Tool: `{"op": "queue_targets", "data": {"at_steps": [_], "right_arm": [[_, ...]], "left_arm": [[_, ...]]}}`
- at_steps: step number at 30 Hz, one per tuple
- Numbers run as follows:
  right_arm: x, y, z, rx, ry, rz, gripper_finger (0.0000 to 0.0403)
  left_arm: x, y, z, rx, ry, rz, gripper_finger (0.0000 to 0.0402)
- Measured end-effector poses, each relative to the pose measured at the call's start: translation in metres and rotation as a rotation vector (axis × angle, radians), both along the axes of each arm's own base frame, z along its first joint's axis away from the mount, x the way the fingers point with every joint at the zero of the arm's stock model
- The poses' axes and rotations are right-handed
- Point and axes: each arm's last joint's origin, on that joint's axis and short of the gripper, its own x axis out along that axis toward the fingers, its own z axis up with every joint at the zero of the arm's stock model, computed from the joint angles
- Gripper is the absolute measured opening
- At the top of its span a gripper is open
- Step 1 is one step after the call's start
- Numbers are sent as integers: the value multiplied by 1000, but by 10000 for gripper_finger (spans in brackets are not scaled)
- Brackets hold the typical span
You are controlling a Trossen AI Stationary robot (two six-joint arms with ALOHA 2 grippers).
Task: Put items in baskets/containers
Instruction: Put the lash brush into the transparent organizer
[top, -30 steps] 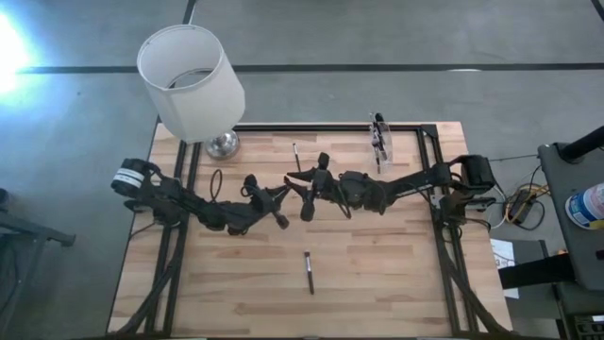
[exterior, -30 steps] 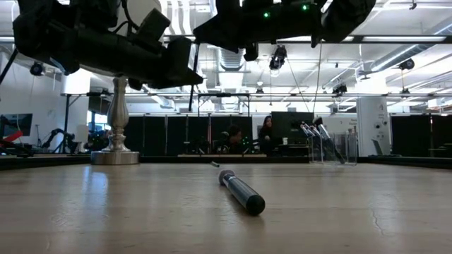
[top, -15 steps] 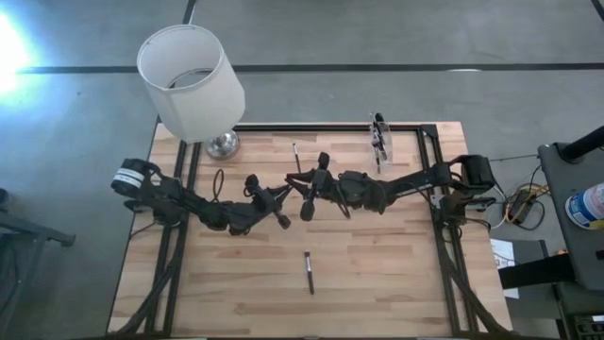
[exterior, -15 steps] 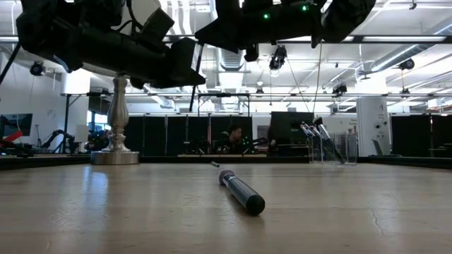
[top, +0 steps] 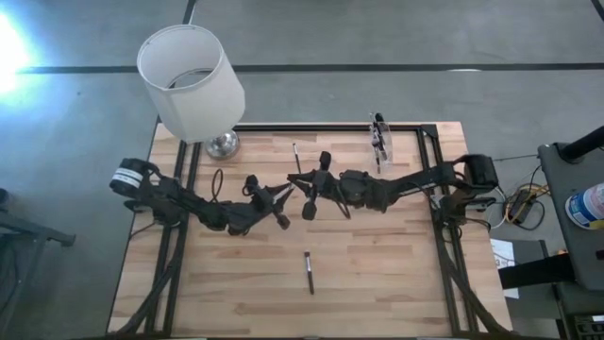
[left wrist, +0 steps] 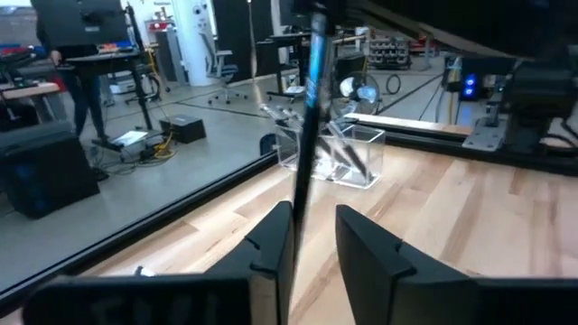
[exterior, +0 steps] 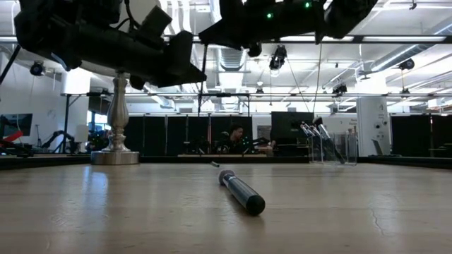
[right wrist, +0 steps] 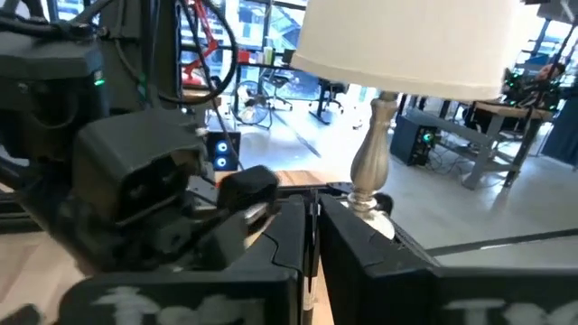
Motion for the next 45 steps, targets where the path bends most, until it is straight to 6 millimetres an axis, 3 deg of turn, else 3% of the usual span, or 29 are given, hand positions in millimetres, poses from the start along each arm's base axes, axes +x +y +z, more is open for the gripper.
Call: {"op": "queue_targets", "data": {"at_steps": [5, 11, 16, 20, 28, 33, 45], "right_arm": [[-16, -1, 19, -20, 19, -12, 14], [-52, -1, 35, -27, 79, -20, 14], [-101, -6, 43, -16, 125, -112, 14], [-142, -16, 47, 18, 156, -208, 14], [-207, -43, 44, 81, 186, -435, 13], [-225, -66, 30, 133, 201, -546, 13], [-245, -120, -7, 331, 293, -539, 13]], "left_arm": [[-10, -2, 4, -3, -8, -59, 89], [-34, 1, 8, -36, -50, -217, 85], [-53, 5, 6, -43, -60, -254, 44], [-57, 5, 9, -46, -79, -277, 8], [-56, 5, 8, -44, -74, -288, 1], [-55, 5, 8, -43, -71, -288, 1], [-55, 5, 6, -39, -52, -289, 0]]}}
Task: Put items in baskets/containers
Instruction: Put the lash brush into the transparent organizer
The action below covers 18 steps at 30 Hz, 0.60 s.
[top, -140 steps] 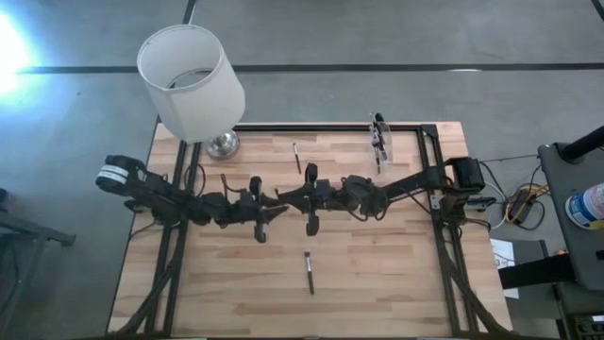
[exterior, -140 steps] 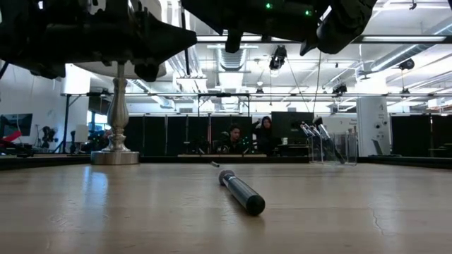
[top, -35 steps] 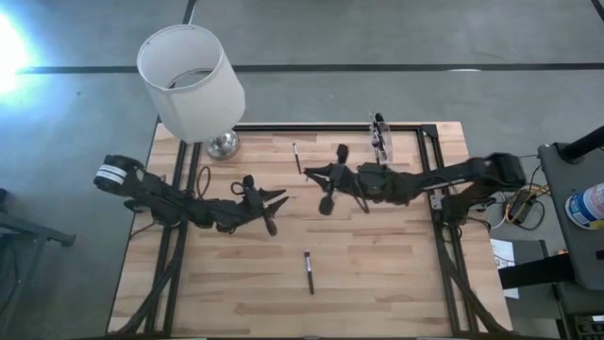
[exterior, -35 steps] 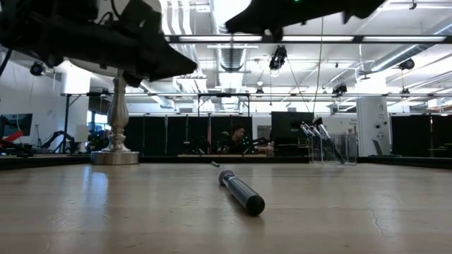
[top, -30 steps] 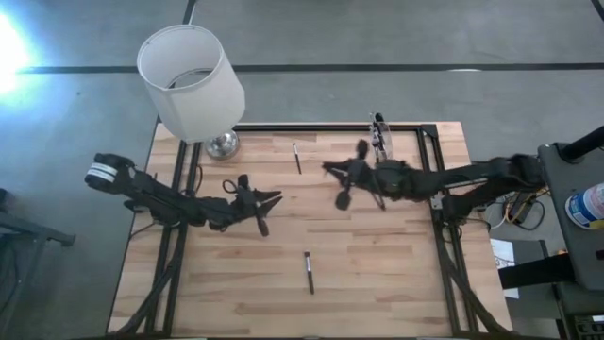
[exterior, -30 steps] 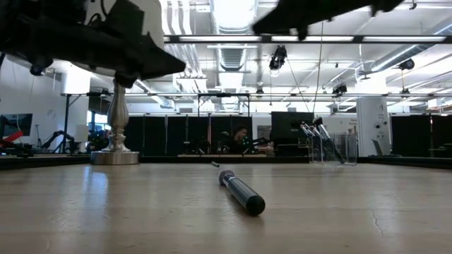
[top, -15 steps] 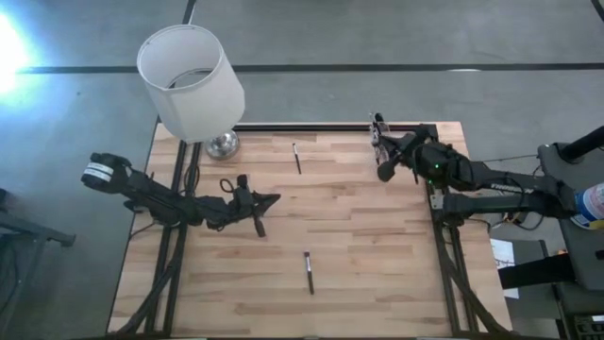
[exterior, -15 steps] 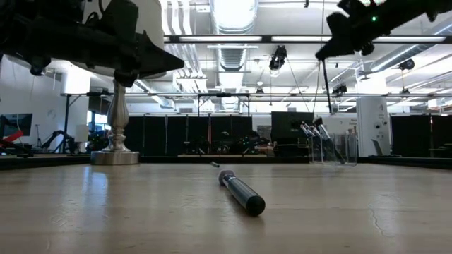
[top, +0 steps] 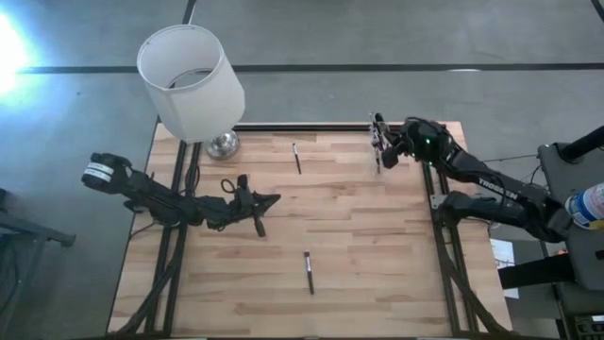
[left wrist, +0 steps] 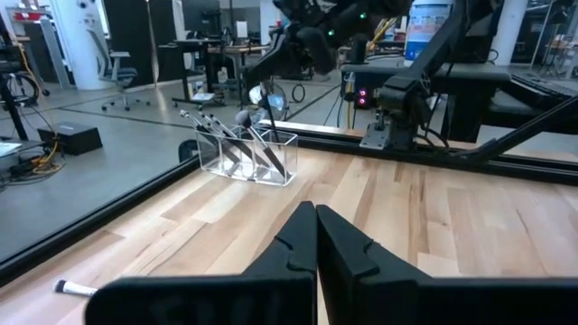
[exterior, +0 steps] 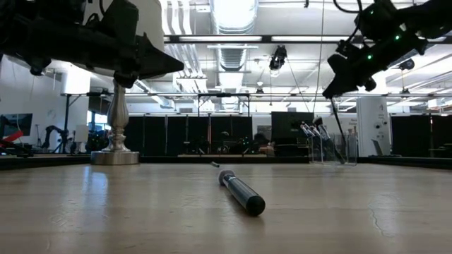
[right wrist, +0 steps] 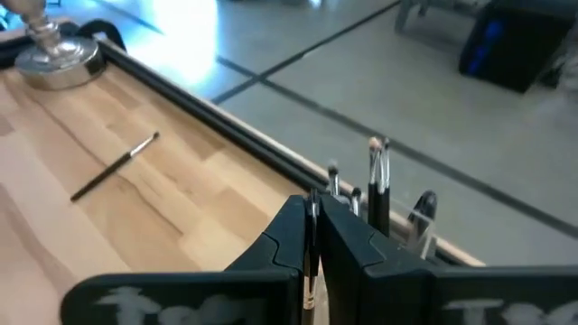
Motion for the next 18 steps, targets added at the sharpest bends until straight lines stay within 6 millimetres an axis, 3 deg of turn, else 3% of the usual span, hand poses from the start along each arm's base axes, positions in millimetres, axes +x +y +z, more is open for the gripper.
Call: {"op": "queue_targets", "data": {"at_steps": [14, 18], "right_arm": [[10, -12, -23, 118, 67, 12, 14], [11, -14, -25, 144, 57, -5, 32]], "left_arm": [[0, 0, 0, 2, 1, 1, 0], [0, 0, 0, 2, 2, 1, 0]]}}
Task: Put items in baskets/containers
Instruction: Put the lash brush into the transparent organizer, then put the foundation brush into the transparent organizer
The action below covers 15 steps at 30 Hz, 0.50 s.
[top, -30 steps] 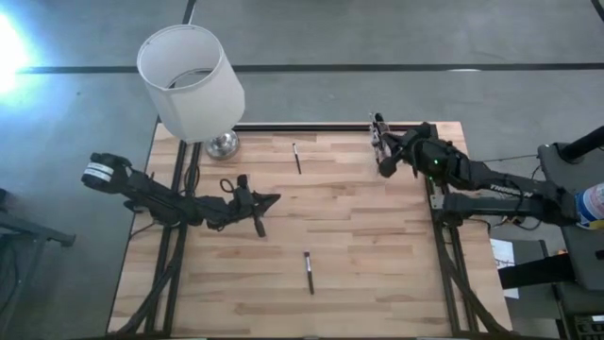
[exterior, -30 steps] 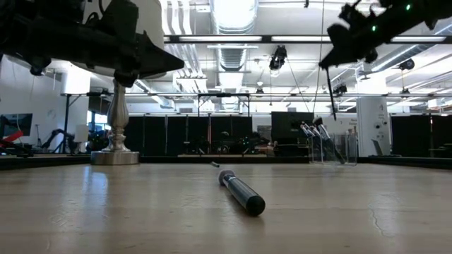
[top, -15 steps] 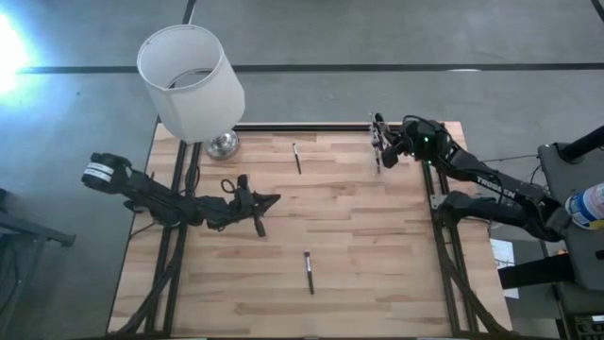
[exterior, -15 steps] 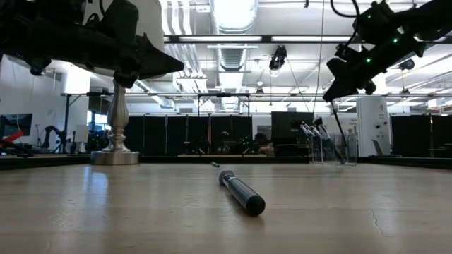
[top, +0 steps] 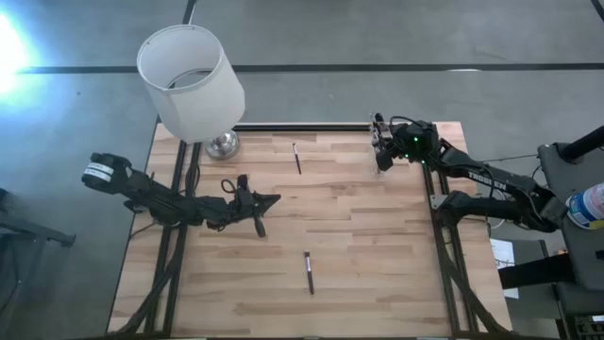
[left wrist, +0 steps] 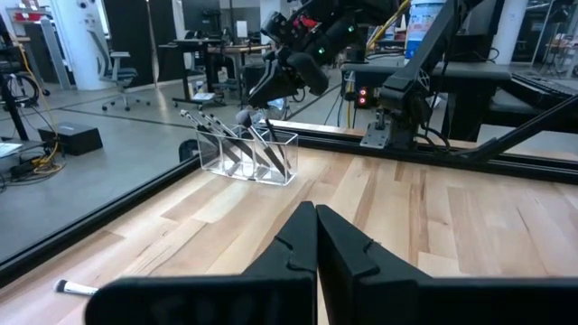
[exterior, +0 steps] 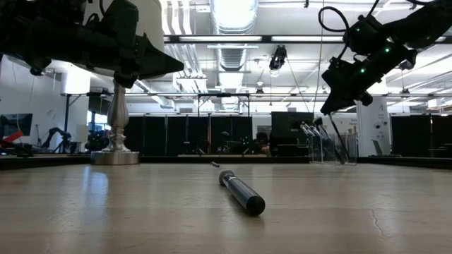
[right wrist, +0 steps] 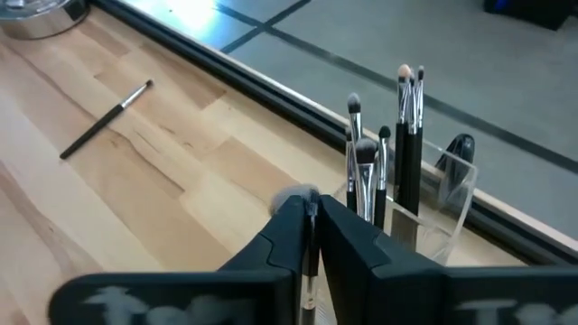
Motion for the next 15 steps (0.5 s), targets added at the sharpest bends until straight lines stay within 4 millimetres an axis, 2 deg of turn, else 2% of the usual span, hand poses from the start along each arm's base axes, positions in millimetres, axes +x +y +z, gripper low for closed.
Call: {"op": "queue_targets", "data": {"at_steps": [6, 15], "right_arm": [[0, 0, -1, 5, 4, -1, 74], [1, -1, 3, -4, -4, -1, 99]], "left_arm": [[0, 0, 0, 0, 1, 0, 0], [0, 0, 0, 0, 3, 1, 0]]}}
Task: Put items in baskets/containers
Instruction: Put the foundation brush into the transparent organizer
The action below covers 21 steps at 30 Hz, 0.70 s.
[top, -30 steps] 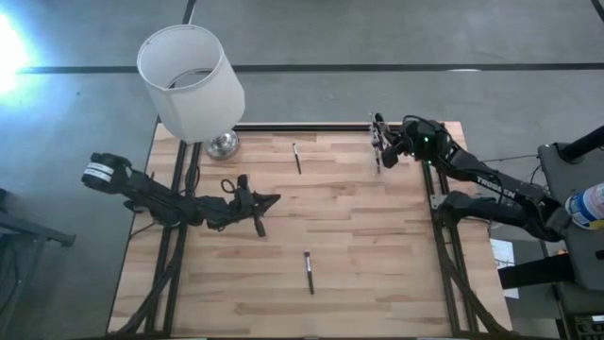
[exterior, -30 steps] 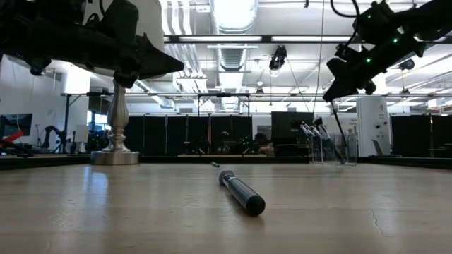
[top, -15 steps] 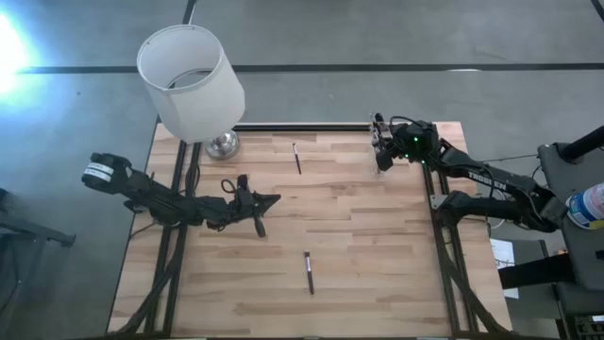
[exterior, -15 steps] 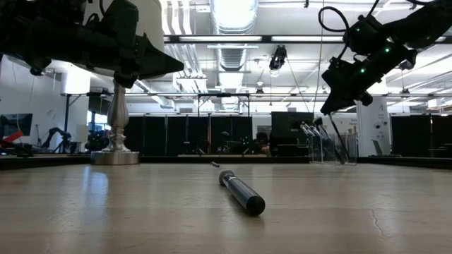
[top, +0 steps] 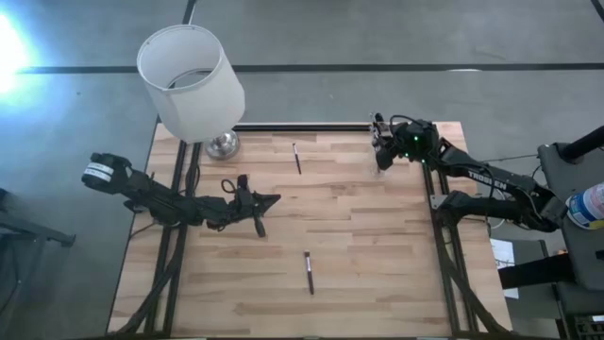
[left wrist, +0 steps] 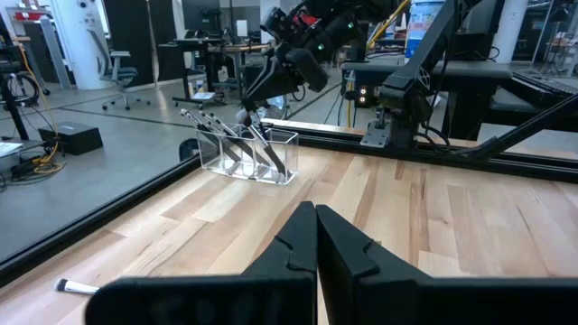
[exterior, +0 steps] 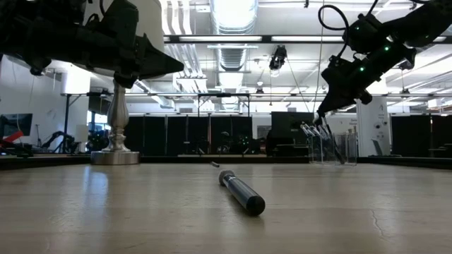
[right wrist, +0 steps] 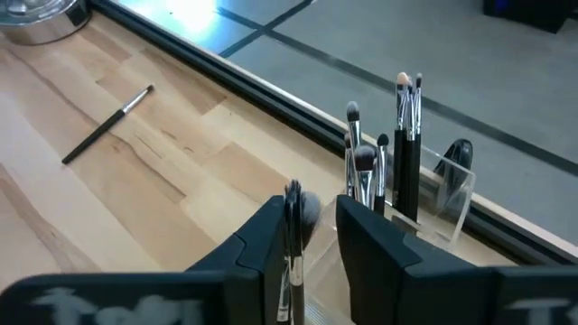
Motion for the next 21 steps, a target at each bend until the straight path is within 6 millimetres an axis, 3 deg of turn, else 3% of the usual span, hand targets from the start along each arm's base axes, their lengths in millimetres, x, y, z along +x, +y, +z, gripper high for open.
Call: {"op": "queue_targets", "data": {"at_steps": [6, 11, 16, 21], "right_arm": [[0, 1, 7, -28, -10, 9, 95], [-3, 7, 16, -76, -30, 27, 58], [-7, 19, 24, -127, -80, 58, 14], [-10, 36, 28, -175, -139, 116, 9]], "left_arm": [[0, 0, 0, 0, 0, 0, 0], [0, 0, 0, 0, 1, 0, 0], [0, 0, -1, 2, 10, 0, 0], [0, 0, -2, 4, 20, 0, 0]]}}
